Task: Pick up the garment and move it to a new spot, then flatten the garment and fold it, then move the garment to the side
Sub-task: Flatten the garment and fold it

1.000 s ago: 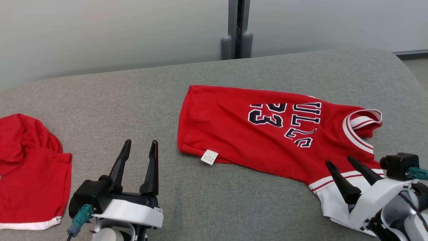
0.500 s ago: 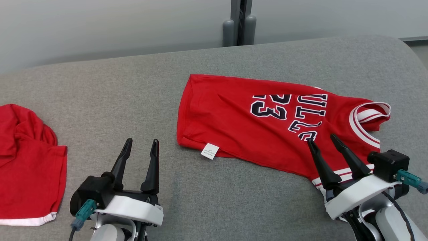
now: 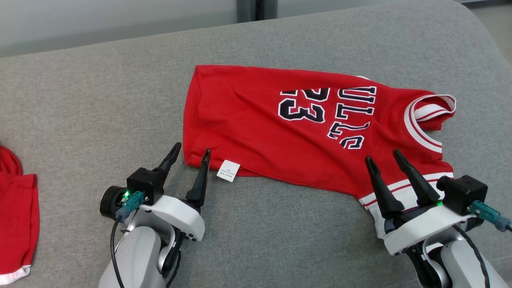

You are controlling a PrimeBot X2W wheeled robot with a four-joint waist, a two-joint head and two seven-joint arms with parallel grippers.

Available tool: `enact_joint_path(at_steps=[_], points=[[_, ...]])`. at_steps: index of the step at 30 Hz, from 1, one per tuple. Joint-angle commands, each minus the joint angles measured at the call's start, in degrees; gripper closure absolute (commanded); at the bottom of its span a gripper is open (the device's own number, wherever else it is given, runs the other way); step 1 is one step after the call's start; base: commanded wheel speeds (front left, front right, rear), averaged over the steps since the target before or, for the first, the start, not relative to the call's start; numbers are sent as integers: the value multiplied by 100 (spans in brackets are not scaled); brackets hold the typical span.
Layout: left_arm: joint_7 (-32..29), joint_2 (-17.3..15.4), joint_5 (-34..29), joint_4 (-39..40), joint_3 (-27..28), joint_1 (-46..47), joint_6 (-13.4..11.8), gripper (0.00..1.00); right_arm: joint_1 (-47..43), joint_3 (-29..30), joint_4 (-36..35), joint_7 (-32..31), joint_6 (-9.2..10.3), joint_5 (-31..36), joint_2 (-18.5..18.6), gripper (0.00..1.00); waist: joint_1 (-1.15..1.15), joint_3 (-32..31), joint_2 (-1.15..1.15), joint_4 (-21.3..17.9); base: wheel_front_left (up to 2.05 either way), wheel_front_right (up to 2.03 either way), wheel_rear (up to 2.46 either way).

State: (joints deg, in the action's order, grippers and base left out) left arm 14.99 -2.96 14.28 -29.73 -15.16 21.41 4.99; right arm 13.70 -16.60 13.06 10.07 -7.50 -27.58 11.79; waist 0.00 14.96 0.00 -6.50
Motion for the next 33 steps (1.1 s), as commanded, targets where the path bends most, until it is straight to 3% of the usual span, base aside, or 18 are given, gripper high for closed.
enact_joint_path(at_steps=[1,13,25,26,28,29,30,33], points=[[18,-59,-49,-114,-11,126,5,0,75,-14,15,40,1,45,2,0,0,58,0,-63,0,0,0],[-175,-220,-214,-1232,-249,825,58,0,158,-95,164,164,1,-11,-12,0,0,180,0,-157,0,0,0],[-147,-259,-229,-1694,-560,1206,175,0,196,-123,260,156,1,-22,-23,0,0,290,0,-108,0,0,0],[-130,-262,-237,-1705,-584,1213,181,5,198,-130,274,161,1,-25,-31,0,0,283,0,-103,0,0,0],[-94,-256,-229,-1730,-642,1209,192,31,206,-149,305,163,1,-34,-41,0,0,264,0,-96,0,0,0],[-87,-255,-220,-1743,-676,1211,196,51,214,-154,321,163,1,-39,-43,0,0,256,0,-92,0,0,0],[-77,-262,-213,-1759,-705,1212,202,100,222,-164,338,159,1,-48,-47,0,0,246,0,-88,0,0,0],[-29,-270,-154,-1731,-735,1206,216,100,222,-181,380,145,1,-76,-44,0,0,195,0,-65,0,0,0]])
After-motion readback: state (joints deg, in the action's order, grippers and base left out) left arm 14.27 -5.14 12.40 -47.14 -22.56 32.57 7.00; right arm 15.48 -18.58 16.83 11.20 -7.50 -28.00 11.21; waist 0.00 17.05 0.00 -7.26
